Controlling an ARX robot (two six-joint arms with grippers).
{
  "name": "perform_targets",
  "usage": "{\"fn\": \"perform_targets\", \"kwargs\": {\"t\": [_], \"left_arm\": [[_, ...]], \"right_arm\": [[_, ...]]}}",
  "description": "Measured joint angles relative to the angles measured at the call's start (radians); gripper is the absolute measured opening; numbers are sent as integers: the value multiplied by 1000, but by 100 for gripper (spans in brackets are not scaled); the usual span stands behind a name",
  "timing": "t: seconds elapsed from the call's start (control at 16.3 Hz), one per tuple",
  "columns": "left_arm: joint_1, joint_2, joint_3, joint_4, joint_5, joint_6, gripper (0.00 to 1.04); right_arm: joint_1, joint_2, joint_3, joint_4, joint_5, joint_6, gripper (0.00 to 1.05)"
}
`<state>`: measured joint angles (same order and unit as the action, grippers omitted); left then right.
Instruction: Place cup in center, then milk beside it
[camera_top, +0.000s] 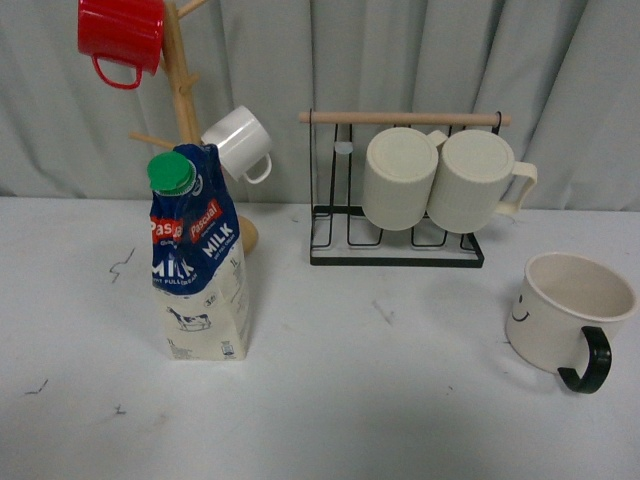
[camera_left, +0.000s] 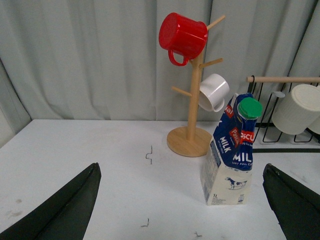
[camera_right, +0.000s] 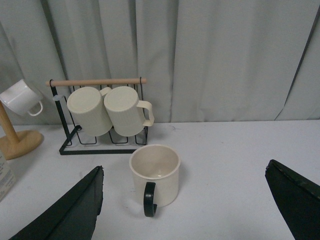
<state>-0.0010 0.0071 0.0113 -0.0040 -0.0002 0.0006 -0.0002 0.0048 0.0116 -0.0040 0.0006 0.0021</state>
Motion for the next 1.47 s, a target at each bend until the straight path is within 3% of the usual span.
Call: {"fn": "perform_targets", "kwargs": {"t": [1.22, 1.35, 1.47], "left_arm": [[0, 0, 0, 0, 0, 0, 98], [0, 0, 0, 0, 0, 0, 98], [0, 0, 0, 0, 0, 0, 98]], "right_arm": [[0, 3, 0, 18, 3, 6, 98], [-8, 134, 13, 221, 19, 34, 98], [-60, 448, 63, 499, 21, 70, 98]]}}
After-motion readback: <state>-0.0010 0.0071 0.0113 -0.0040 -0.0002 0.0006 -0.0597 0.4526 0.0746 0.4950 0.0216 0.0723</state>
